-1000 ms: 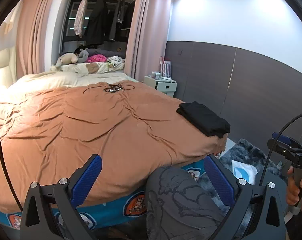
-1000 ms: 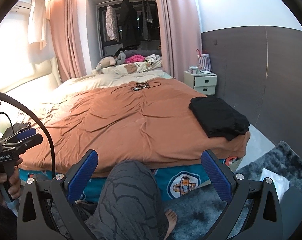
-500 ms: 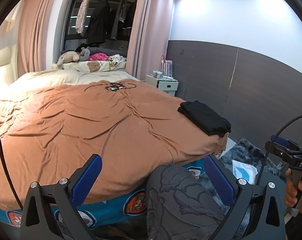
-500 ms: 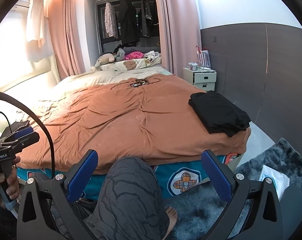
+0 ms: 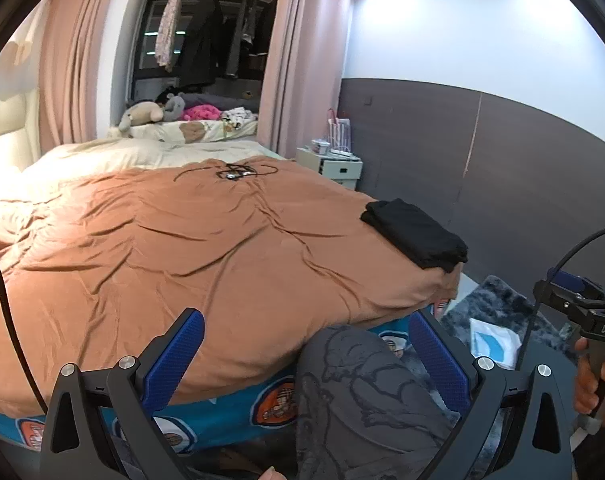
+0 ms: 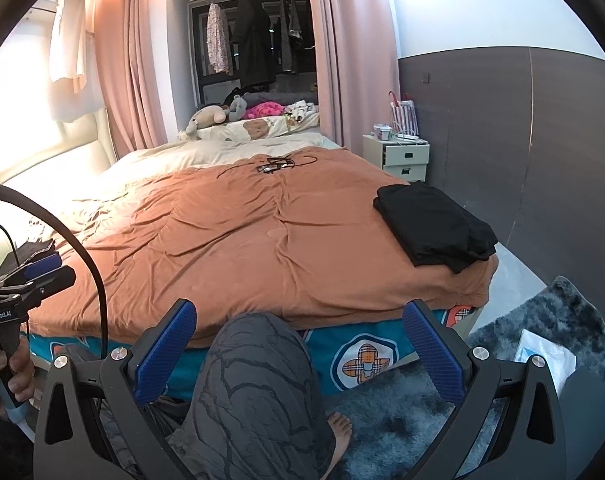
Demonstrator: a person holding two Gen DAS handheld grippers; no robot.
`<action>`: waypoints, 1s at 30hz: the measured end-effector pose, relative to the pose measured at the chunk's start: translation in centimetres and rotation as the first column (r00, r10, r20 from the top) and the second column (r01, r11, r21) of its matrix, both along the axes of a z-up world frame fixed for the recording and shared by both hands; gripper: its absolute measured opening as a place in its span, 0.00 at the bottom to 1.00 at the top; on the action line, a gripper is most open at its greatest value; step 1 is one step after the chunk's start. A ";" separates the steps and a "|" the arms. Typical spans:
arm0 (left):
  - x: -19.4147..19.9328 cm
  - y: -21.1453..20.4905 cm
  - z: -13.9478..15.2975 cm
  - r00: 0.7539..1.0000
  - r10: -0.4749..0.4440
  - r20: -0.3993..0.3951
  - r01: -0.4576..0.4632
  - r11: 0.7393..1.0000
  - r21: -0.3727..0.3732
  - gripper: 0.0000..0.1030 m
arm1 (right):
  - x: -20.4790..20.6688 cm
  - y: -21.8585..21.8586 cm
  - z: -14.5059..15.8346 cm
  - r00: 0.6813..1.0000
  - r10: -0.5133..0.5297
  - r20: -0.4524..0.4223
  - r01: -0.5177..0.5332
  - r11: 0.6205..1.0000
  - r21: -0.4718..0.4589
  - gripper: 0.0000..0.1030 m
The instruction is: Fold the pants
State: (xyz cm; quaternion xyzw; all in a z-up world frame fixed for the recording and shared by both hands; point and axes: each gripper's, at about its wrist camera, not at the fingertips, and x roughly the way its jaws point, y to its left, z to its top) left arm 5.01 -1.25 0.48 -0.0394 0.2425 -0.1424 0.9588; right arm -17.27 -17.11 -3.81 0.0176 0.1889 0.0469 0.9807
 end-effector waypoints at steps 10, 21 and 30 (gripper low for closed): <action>0.1 0.3 -0.1 1.000 0.002 0.003 -0.001 1.000 -0.009 1.00 | -0.1 0.0 0.1 1.000 -0.001 0.005 0.001 1.000 -0.005 1.00; 0.1 0.2 -0.1 1.000 0.001 0.005 -0.001 1.000 -0.006 1.00 | 0.0 -0.2 0.0 1.000 -0.001 0.007 0.001 1.000 -0.006 1.00; -0.3 0.3 0.0 1.000 -0.007 0.005 0.007 1.000 -0.011 1.00 | 0.2 -0.5 0.0 1.000 -0.002 0.004 0.002 1.000 -0.006 1.00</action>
